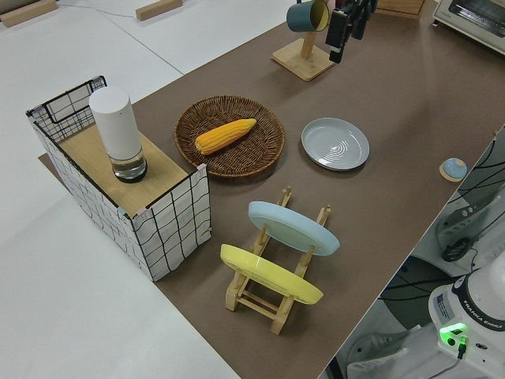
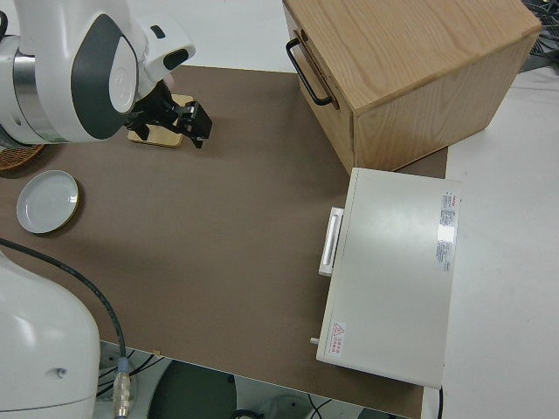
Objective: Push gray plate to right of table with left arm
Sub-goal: 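Move the left gripper to the edge of the light gray plate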
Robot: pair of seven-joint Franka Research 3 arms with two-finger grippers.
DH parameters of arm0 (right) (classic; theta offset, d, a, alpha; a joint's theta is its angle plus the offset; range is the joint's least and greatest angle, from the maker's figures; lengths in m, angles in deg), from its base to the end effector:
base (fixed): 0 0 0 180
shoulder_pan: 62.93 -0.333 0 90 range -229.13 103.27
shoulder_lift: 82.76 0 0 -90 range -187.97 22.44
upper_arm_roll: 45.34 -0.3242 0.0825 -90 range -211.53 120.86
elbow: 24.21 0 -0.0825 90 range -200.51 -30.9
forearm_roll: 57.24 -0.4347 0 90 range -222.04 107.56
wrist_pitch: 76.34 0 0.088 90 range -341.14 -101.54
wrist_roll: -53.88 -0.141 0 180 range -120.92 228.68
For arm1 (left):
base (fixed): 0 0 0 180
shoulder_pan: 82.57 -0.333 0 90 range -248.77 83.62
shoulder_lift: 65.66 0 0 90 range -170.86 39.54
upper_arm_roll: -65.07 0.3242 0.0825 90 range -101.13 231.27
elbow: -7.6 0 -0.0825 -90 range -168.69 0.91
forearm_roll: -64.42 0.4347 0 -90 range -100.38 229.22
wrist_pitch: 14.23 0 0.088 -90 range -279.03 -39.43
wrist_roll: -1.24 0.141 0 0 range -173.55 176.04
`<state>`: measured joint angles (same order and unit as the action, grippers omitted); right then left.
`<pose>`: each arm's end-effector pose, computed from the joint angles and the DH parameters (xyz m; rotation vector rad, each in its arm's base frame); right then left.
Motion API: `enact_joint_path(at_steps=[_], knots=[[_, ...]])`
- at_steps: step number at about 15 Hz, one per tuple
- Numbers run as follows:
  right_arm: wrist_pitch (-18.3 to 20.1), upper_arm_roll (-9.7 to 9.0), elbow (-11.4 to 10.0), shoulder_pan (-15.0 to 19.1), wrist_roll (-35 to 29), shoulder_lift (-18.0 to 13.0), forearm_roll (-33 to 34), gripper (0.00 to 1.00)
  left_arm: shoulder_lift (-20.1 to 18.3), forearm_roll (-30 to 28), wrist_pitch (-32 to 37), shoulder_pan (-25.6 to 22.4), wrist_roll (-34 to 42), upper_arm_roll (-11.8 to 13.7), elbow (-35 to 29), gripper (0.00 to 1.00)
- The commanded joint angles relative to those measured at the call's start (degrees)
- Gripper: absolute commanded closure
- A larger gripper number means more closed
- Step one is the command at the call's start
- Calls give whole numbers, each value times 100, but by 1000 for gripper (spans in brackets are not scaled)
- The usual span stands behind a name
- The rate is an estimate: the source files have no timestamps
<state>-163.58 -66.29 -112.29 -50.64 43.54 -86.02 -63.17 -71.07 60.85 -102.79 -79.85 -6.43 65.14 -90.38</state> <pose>0.5746 0.1088 0.6438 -3.0531 0.0343 -0.0369 0.5664 -0.0351 0.5799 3.0805 0.1360 -0.1162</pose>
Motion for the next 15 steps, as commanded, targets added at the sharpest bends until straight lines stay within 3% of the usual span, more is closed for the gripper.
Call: enact_joint_path(at_steps=[1,7,15], knots=[[31,-23,81,37,-12,36,-92,5,-110,111,-179,9,82,63,-370,9],[31,-23,81,37,-12,36,-92,5,-40,111,-996,18,73,63,-1239,9],[31,-23,81,37,-12,36,-92,5,154,85,-1665,18,73,63,-1715,9]])
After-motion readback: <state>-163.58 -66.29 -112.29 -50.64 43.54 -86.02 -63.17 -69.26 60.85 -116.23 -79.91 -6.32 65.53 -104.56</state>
